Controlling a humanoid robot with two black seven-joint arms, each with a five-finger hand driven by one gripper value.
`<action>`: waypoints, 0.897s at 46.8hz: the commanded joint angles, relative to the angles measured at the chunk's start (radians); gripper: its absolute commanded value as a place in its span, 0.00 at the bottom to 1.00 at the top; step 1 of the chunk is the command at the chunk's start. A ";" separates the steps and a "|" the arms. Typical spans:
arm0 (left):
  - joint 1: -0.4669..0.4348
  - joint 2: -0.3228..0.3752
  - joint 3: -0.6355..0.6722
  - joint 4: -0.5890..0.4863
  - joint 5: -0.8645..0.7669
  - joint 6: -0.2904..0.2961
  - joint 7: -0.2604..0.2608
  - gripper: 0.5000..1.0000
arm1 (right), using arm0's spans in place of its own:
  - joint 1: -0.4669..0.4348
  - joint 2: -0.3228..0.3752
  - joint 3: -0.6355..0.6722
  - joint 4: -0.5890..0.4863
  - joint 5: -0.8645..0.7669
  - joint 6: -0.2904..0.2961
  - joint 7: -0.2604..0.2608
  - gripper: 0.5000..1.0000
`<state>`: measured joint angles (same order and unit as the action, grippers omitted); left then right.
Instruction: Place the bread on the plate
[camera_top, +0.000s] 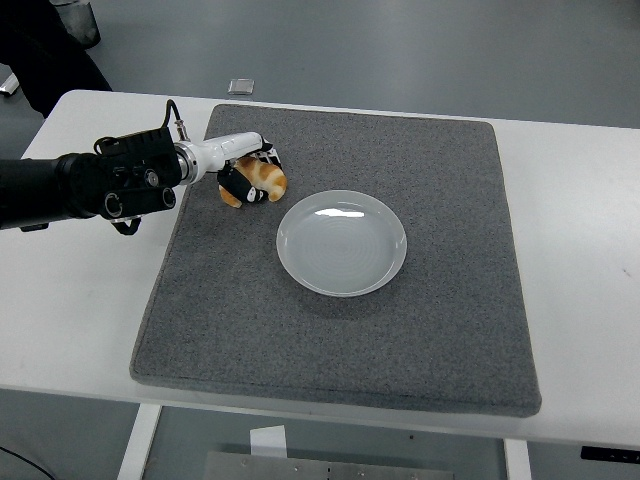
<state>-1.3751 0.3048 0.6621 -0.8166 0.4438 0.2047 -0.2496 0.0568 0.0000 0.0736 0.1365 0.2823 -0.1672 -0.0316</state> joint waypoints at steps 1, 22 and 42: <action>-0.010 -0.001 -0.004 -0.006 0.000 -0.002 0.000 0.00 | 0.000 0.000 0.000 0.000 0.000 0.000 -0.001 0.90; -0.214 0.068 -0.039 -0.082 0.000 -0.011 0.001 0.00 | 0.000 0.000 0.000 0.002 0.000 0.000 0.001 0.90; -0.308 0.096 -0.048 -0.176 0.049 -0.018 -0.066 0.00 | 0.000 0.000 0.000 0.000 0.000 0.000 -0.001 0.90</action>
<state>-1.6779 0.4056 0.6252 -0.9745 0.4604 0.1857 -0.2803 0.0568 0.0000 0.0736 0.1367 0.2822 -0.1672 -0.0318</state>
